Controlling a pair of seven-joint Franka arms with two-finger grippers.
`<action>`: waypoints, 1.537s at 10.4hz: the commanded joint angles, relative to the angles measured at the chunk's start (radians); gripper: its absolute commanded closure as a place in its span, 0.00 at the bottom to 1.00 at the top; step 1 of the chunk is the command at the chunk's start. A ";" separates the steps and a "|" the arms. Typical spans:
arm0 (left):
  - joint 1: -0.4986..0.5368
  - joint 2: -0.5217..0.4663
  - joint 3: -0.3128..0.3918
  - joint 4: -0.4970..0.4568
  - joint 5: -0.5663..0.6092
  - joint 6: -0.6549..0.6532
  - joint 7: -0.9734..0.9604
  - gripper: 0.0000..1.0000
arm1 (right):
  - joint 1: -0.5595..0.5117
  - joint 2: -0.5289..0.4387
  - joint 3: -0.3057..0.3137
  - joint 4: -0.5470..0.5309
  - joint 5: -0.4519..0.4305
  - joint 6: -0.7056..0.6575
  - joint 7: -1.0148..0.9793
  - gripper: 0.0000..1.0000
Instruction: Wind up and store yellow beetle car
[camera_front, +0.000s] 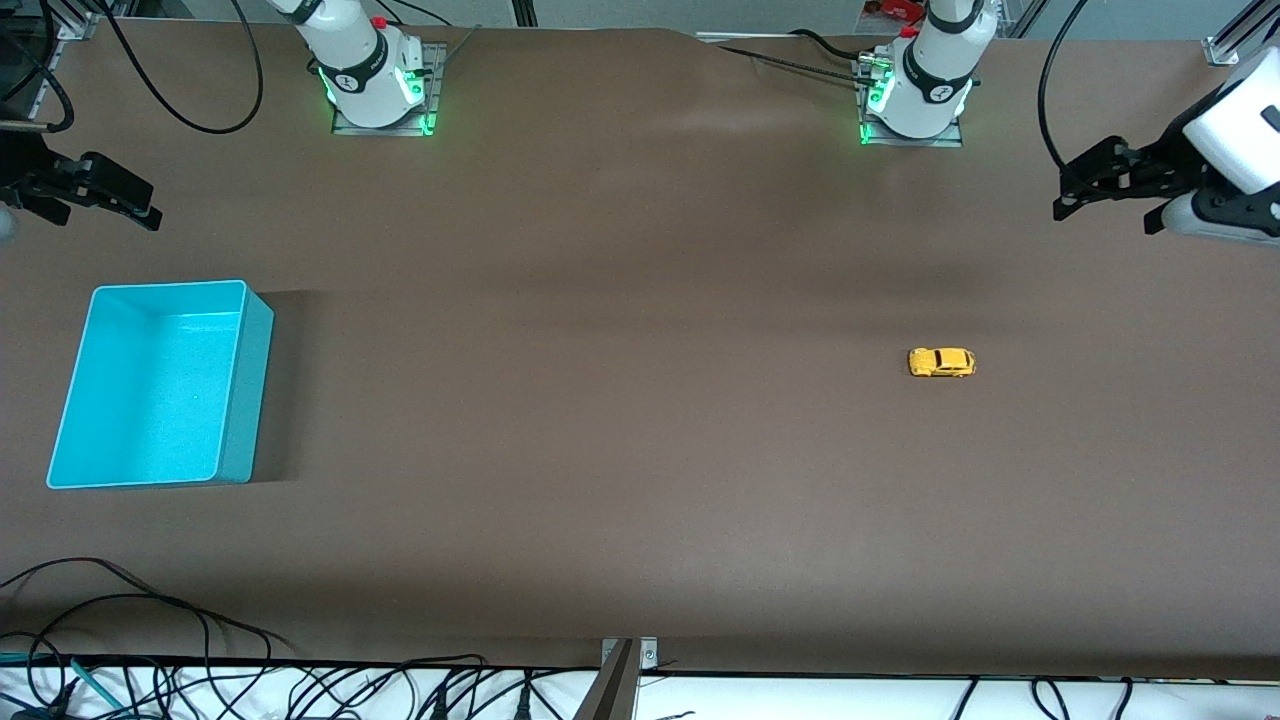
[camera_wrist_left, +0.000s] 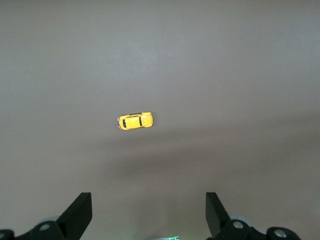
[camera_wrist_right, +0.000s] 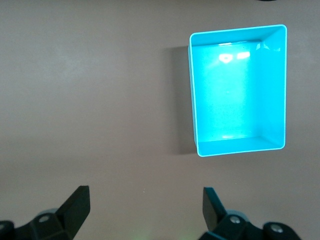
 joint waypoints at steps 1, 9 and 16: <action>-0.002 0.047 0.003 0.039 -0.016 -0.017 -0.021 0.00 | 0.002 0.002 -0.004 0.017 -0.002 -0.005 -0.013 0.00; -0.005 0.058 0.004 0.034 0.020 -0.010 -0.023 0.00 | 0.002 0.000 -0.002 0.017 -0.001 -0.011 -0.011 0.00; -0.003 0.059 0.003 0.029 0.090 0.033 -0.020 0.00 | 0.002 0.000 -0.002 0.017 0.001 -0.012 -0.011 0.00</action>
